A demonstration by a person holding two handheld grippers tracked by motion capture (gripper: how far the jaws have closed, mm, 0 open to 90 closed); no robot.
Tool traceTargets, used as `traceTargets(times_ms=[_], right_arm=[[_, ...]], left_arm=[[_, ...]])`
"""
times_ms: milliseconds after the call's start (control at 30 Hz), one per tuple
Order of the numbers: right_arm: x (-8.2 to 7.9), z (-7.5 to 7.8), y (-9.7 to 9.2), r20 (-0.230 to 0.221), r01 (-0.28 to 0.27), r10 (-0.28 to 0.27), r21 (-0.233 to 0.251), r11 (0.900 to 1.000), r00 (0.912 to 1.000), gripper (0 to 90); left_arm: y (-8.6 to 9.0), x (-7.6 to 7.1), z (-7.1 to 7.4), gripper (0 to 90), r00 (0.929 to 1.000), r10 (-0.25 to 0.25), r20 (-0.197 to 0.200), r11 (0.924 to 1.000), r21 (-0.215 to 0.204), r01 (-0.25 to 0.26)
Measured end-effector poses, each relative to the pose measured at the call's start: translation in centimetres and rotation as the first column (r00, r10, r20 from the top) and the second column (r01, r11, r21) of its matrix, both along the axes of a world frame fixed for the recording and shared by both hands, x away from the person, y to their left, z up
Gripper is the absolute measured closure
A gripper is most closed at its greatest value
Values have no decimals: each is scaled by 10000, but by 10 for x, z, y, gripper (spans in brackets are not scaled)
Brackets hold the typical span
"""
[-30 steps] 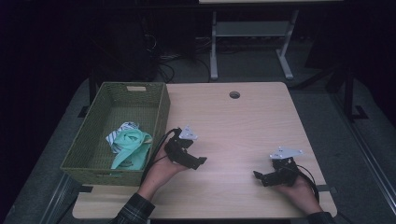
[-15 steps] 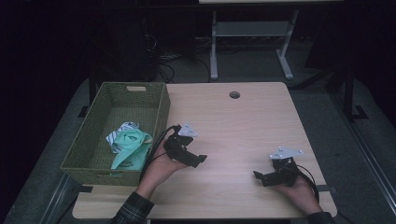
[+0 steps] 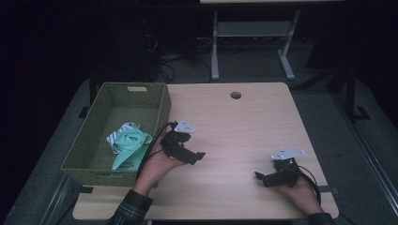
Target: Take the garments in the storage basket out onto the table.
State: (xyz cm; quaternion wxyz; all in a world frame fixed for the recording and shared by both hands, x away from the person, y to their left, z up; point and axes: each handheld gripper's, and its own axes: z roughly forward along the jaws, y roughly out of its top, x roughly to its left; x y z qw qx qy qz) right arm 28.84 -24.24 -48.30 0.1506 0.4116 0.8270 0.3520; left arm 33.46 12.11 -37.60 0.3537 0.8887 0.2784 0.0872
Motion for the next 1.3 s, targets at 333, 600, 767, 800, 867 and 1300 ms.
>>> traceTargets(times_ms=[333,600,767,800,867,1300], right_arm=[[0,0,0,9,-2,2,1,10000,10000,23],[0,0,0,-10,34,-34,13,10000,10000,23],[0,0,0,-21,22,-22,0,10000,10000,23],[0,0,0,-3,18,-18,3,10000,10000,23],[0,0,0,-1,19,-19,2,10000,10000,23],[0,0,0,-10,22,-22,1,10000,10000,23]], left_arm=[[10,4,10,142,9999,53,87,9999,-118,-52],[24,6,18,143,9995,270,188,9994,-220,-266],[32,6,24,142,9985,426,353,9985,-360,-414],[33,6,25,142,9980,524,342,9979,-409,-510],[37,6,27,142,9978,541,377,9980,-349,-528],[56,8,32,142,9944,980,391,9941,-515,-960]])
